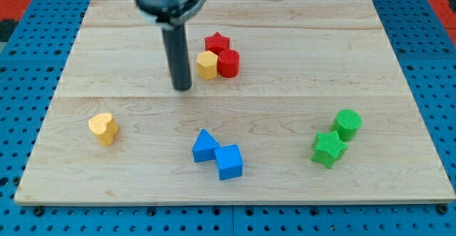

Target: Place the yellow heart in between the blue triangle and yellow hexagon

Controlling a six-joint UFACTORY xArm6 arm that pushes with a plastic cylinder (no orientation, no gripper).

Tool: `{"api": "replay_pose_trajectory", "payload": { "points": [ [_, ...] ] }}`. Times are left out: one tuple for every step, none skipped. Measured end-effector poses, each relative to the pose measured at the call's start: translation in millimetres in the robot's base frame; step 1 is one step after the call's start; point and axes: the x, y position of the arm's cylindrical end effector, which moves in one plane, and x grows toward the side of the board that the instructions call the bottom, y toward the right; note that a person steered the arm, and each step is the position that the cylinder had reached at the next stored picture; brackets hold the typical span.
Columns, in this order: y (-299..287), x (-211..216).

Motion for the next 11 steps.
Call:
{"api": "replay_pose_trajectory", "payload": {
  "points": [
    [-52, 84],
    [-131, 104],
    [-138, 71],
    [-50, 40],
    [3, 36],
    [16, 53],
    [71, 31],
    [93, -25],
    [87, 21],
    [80, 51],
    [10, 25]
  ]
}}
